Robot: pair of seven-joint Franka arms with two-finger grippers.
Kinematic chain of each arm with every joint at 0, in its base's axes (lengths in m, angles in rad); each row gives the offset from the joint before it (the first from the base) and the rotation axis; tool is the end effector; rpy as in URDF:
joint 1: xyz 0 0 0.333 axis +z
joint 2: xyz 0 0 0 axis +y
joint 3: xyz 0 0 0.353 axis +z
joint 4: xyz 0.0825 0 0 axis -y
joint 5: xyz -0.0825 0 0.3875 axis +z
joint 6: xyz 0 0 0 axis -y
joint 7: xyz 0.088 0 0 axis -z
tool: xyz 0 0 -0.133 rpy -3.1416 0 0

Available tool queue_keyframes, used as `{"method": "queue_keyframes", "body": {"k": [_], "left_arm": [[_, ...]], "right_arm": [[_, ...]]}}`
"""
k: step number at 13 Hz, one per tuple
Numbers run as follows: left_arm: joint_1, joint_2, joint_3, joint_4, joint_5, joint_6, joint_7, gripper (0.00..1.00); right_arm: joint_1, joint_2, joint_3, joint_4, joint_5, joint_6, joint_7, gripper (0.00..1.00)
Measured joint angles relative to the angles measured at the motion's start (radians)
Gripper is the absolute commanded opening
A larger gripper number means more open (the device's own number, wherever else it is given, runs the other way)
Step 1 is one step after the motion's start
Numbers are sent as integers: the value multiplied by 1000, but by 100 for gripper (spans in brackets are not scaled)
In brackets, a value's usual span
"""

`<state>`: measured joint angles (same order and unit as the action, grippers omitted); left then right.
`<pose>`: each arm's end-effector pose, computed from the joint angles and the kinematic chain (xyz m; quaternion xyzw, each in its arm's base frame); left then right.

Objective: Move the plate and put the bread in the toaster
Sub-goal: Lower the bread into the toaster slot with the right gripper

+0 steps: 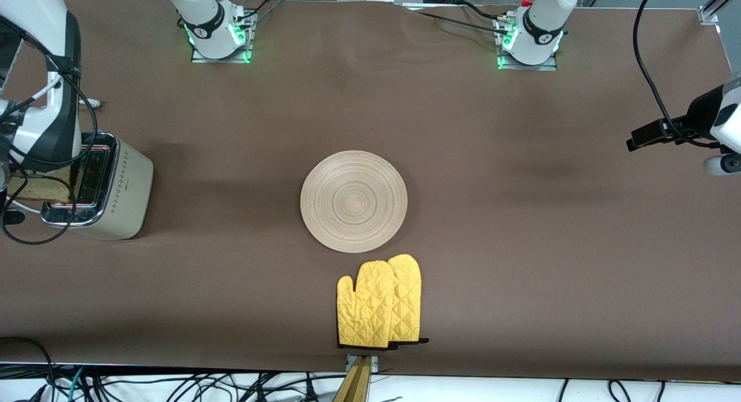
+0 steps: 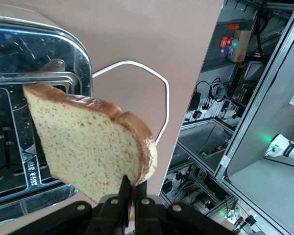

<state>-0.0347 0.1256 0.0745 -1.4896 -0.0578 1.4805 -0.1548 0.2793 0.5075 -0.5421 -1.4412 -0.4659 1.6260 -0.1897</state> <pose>0.5861 0.0124 0.5948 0.9928 0.0963 -0.0684 0.0203 0.6552 -0.1667 0.4475 0.9286 0.0190 -0.1959 0.3147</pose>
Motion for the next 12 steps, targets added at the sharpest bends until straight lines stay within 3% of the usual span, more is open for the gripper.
{"method": "queue_keyframes", "body": {"k": [12], "left_arm": [[0,0,0,0,0,0,0,100]], "right_arm": [[-23,11,11,0,3,0,106,0]]}}
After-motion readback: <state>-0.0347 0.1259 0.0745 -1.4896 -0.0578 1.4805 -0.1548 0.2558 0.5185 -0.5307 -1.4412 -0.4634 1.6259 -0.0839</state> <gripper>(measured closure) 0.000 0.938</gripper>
